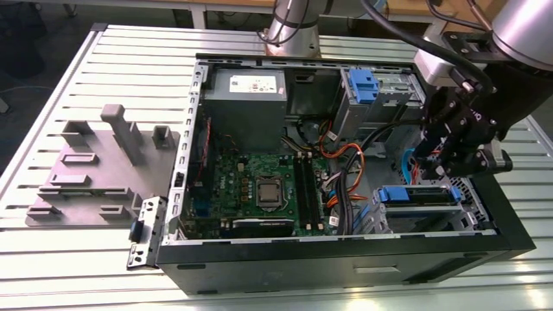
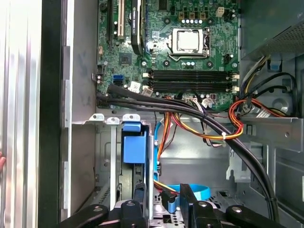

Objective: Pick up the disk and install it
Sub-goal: 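Insert the first disk wire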

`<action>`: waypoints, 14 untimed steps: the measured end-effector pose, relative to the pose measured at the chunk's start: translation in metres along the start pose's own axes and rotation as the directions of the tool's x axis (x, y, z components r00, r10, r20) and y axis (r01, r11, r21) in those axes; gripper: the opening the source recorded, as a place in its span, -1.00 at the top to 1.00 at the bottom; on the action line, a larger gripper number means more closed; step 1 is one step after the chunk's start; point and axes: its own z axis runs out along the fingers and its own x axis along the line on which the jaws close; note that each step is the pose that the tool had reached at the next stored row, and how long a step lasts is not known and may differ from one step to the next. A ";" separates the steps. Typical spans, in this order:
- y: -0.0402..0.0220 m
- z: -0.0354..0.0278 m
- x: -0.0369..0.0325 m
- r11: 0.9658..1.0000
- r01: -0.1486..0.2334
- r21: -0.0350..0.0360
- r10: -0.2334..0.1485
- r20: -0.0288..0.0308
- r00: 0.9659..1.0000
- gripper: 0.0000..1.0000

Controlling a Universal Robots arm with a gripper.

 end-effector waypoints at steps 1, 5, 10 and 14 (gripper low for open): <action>-0.0016 0.0001 0.0000 1.000 0.000 -0.001 0.000 0.000 1.000 0.15; -0.0061 0.0011 0.0000 1.000 -0.001 -0.003 0.001 0.000 1.000 0.15; -0.0065 0.0033 0.0037 1.000 -0.001 -0.004 0.001 0.000 1.000 0.15; -0.0066 0.0039 0.0040 1.000 -0.001 -0.004 0.001 0.000 1.000 0.15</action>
